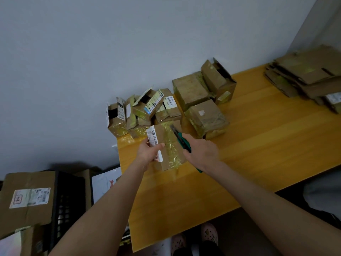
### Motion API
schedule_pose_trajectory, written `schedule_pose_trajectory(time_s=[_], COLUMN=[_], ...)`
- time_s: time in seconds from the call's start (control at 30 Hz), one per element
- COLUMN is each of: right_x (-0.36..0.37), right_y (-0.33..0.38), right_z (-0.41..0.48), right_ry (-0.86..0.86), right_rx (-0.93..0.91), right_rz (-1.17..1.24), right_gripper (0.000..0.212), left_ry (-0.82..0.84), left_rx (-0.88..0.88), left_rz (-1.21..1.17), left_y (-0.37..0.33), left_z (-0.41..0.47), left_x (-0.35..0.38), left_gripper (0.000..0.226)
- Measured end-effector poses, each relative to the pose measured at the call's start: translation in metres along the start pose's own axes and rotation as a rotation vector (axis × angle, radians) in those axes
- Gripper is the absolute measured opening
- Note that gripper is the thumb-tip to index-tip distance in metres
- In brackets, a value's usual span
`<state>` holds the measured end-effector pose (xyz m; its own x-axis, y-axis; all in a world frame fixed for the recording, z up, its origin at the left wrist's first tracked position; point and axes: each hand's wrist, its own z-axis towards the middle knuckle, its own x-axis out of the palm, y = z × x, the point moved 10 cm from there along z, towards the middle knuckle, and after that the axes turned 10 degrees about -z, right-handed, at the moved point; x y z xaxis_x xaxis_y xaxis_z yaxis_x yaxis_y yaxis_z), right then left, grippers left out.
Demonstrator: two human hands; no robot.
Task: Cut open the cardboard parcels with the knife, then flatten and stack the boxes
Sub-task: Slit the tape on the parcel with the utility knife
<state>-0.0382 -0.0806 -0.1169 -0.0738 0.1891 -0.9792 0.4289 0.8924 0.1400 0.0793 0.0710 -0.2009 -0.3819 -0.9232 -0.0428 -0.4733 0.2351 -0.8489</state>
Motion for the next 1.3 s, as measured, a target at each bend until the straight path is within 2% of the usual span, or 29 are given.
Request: schedule_pose_trajectory(time_s=[0.37, 0.53, 0.7, 0.97, 1.17, 1.3], right_x=[-0.003, 0.019, 0.02, 0.027, 0.021, 0.019], right_y=[0.012, 0.018, 0.014, 0.013, -0.001, -0.016], right_z=[0.002, -0.012, -0.006, -0.019, -0.013, -0.016], right_ry=[0.013, 0.142, 0.117, 0.262, 0.358, 0.316], right_rx=[-0.041, -0.087, -0.123, -0.152, -0.158, -0.125], right_rz=[-0.185, -0.205, -0.226, -0.249, -0.137, -0.018], right_gripper=[0.056, 0.055, 0.054, 0.046, 0.057, 0.06], left_ry=[-0.038, -0.043, -0.062, -0.087, -0.094, -0.117], left_rx=[0.016, 0.012, 0.039, 0.043, 0.047, 0.002], left_rz=[0.037, 0.039, 0.053, 0.052, 0.054, -0.02], left_y=[0.002, 0.004, 0.001, 0.001, 0.0, 0.004], left_z=[0.0, 0.001, 0.002, 0.004, 0.005, 0.005], left_x=[-0.001, -0.002, -0.001, 0.0, 0.001, -0.001], left_gripper=[0.055, 0.056, 0.056, 0.051, 0.041, 0.029])
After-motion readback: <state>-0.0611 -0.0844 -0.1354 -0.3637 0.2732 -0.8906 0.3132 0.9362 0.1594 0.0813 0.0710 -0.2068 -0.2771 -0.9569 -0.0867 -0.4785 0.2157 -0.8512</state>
